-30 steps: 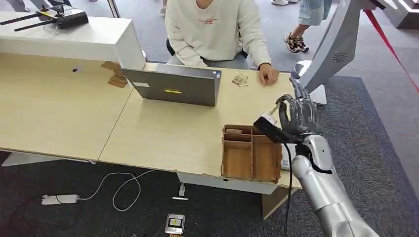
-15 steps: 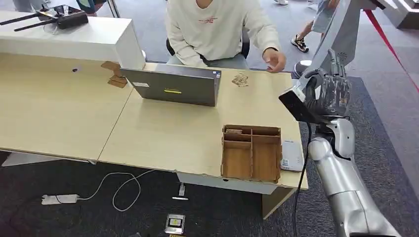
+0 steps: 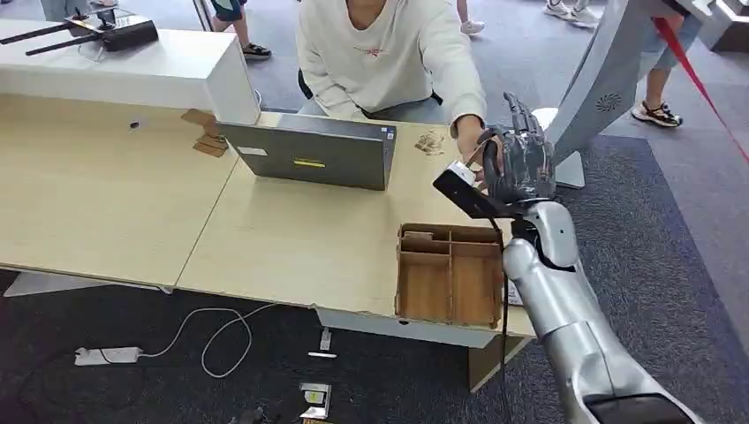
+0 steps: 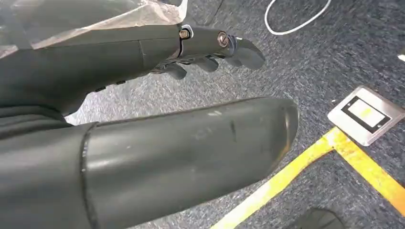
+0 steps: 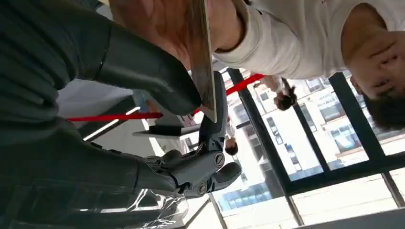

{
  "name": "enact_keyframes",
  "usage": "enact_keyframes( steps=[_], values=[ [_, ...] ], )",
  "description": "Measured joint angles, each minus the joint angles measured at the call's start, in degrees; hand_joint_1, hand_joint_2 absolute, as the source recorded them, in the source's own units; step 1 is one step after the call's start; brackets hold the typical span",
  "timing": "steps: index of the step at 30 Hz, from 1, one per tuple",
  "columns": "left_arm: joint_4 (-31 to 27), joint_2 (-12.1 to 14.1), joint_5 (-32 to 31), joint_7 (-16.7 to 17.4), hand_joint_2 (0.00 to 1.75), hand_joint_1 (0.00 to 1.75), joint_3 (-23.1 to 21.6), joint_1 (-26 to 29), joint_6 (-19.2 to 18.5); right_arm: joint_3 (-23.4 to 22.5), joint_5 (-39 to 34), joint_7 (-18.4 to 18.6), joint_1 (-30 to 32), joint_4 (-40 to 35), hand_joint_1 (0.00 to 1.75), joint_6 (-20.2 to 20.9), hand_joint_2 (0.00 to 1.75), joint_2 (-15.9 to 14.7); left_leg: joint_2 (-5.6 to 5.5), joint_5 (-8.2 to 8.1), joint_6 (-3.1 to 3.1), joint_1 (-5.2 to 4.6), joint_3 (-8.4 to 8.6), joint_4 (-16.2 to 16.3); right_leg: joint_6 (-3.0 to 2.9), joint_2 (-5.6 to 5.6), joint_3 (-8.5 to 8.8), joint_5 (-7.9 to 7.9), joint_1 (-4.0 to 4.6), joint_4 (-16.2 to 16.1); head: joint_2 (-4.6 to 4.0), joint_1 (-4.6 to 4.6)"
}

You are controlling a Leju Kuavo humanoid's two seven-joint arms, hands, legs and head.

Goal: Pass the card to the sensor for recognition and then transmit it.

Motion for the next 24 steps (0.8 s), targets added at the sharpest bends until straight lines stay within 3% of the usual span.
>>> enact_keyframes(
  steps=[9,24],
  values=[
    [-0.31,-0.28,0.07,0.72,0.0,0.0,-3.28,-0.23,-0.48,2.36,2.1,0.87,-3.59,8.02,1.75,0.13,1.75,4.59,0.0,0.0,0.0,0.0,-0.01,0.01,-0.01,0.0,-0.03,-0.01,-0.02,-0.02,0.0,0.02],
    [-0.63,-0.26,1.05,0.9,0.0,0.0,-5.27,-0.19,-0.9,3.13,0.88,0.89,-5.58,14.03,1.75,-1.99,1.75,5.29,0.0,0.0,0.0,-0.01,0.0,0.02,-0.01,0.0,-0.05,-0.01,-0.02,-0.02,0.0,0.02]
  ],
)
